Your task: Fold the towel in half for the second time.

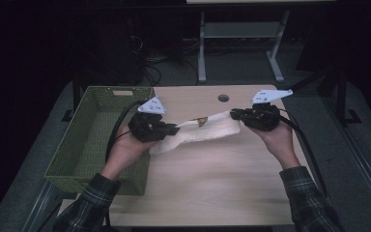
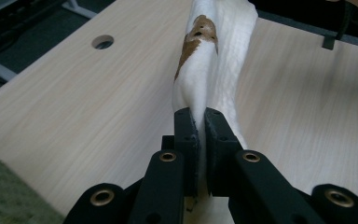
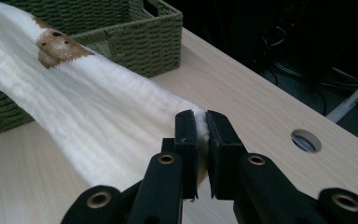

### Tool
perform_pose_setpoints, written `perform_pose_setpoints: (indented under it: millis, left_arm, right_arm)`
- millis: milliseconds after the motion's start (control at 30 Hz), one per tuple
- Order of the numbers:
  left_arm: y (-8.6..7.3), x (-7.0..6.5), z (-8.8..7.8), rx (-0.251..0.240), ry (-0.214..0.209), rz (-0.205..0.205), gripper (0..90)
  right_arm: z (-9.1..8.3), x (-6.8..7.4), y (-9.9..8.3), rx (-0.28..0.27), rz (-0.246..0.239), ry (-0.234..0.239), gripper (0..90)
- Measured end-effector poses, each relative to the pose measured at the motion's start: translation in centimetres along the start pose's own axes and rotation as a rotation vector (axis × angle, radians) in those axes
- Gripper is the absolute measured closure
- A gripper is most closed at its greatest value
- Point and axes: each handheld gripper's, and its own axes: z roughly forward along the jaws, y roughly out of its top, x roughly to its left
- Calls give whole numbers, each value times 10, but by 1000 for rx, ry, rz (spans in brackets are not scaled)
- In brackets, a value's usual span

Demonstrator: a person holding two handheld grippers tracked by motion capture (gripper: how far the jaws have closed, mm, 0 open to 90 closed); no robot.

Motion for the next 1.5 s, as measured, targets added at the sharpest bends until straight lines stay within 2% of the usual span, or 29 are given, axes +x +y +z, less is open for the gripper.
perform_pose_setpoints:
  millis: [400,433,533,633,767,800,867,933,1000,1100,1133,1200,1233,1267,1300,1367,1467,1500]
  left_arm:
    - [-15,19,-37,-10,69,-38,848]
    - [-20,23,-46,-8,84,-45,848]
    - [-25,27,-54,-13,97,-58,848]
    - [-35,34,-70,-12,128,-72,848]
    - [-47,40,-84,-16,154,-93,848]
    - [-47,40,-84,-16,154,-93,848]
    - [-58,46,-95,-22,175,-114,848]
    - [-62,47,-98,-21,180,-120,848]
    - [-73,52,-106,-29,194,-146,848]
    - [-80,54,-111,-24,203,-146,848]
    - [-88,57,-117,-20,216,-156,848]
    - [-95,60,-121,-24,226,-170,848]
    - [-104,64,-126,-20,237,-177,848]
    - [-104,64,-126,-20,237,-177,848]
    - [-109,66,-128,-20,240,-189,848]
    - [-113,68,-130,-17,246,-195,848]
    - [-130,77,-138,-22,269,-231,848]
    - [-130,77,-138,-22,269,-231,848]
  right_arm:
    - [34,12,38,-16,-28,57,835]
    - [40,15,43,-18,-31,69,835]
    - [54,20,54,-19,-42,91,835]
    - [65,27,63,-20,-49,109,835]
    - [83,37,77,-25,-68,129,834]
    - [83,37,77,-25,-68,129,834]
    - [95,45,84,-25,-79,144,834]
    - [100,47,86,-19,-86,153,835]
    - [112,54,92,-18,-90,174,834]
    - [121,59,96,-13,-105,178,834]
    - [130,64,100,-2,-116,186,835]
    - [139,69,105,3,-132,193,834]
    - [143,72,107,8,-131,196,835]
    - [143,72,107,8,-131,196,835]
    - [153,77,114,13,-147,203,835]
    - [157,80,116,15,-156,204,835]
    - [174,92,126,32,-164,218,835]
    - [174,92,126,32,-164,218,835]
